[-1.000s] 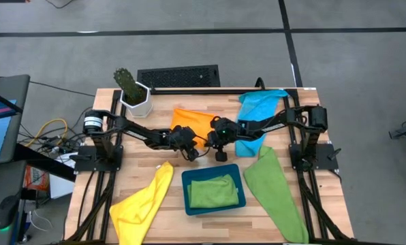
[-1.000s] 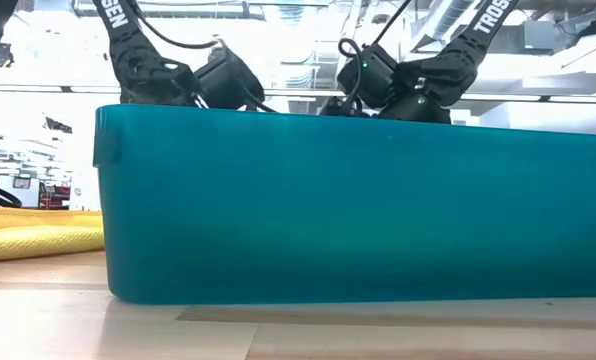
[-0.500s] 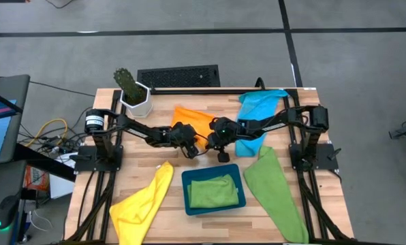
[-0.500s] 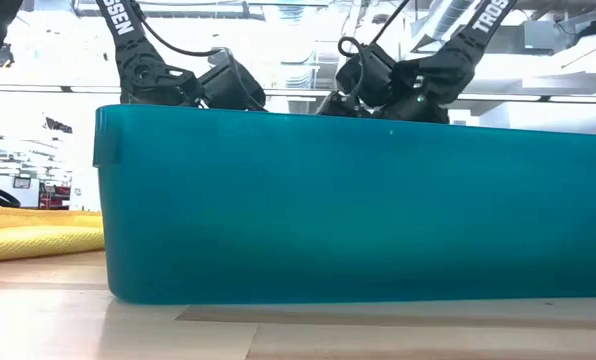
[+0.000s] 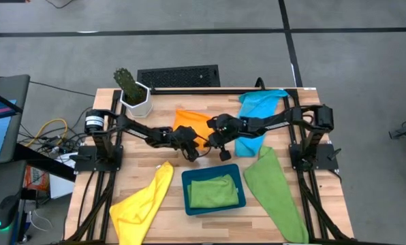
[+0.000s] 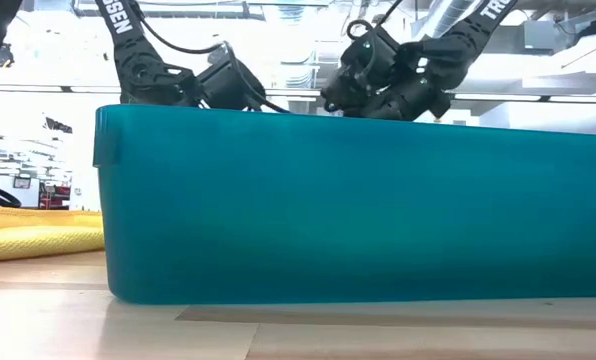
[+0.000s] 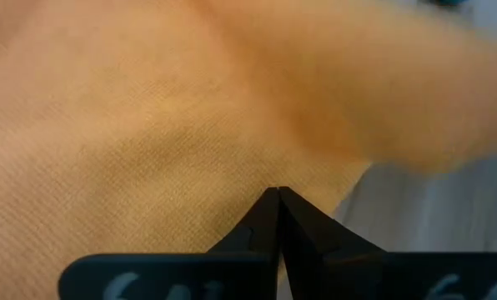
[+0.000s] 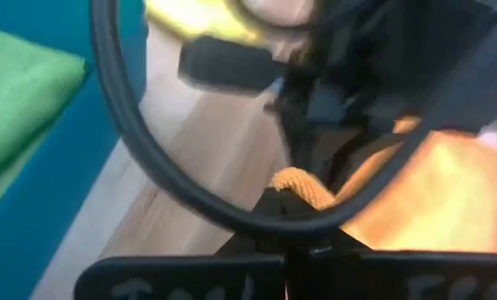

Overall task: Fold microfiber towels
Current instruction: Fold the orange microfiber towel

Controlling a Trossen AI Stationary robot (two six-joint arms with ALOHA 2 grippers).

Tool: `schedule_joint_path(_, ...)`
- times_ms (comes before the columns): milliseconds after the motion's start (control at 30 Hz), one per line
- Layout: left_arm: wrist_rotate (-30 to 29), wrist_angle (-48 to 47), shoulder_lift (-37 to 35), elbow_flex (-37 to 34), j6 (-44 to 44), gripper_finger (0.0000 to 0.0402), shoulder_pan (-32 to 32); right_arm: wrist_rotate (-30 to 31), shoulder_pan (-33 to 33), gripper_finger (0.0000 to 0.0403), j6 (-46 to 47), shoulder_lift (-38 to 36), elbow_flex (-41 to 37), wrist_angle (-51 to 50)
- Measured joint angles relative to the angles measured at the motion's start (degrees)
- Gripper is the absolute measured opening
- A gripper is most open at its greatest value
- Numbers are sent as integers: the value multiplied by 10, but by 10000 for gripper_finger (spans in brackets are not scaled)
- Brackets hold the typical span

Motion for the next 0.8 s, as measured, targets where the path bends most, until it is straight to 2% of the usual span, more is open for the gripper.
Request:
schedule_joint_path(167, 13, -62, -22, 20, -6, 0, 2, -18, 0, 13, 14, 11, -1, 3)
schedule_joint_path(400, -11, -64, -31, 30, 3, 0, 2, -50, 0, 8, 3, 33, -4, 25)
schedule_joint_path(667, -21, -93, -38, 31, 5, 0, 3, -54, 3, 8, 4, 71, 16, 31)
schedule_joint_path(800, -24, -103, -31, 30, 40, 0, 3, -52, 12, 10, -1, 68, 32, 29)
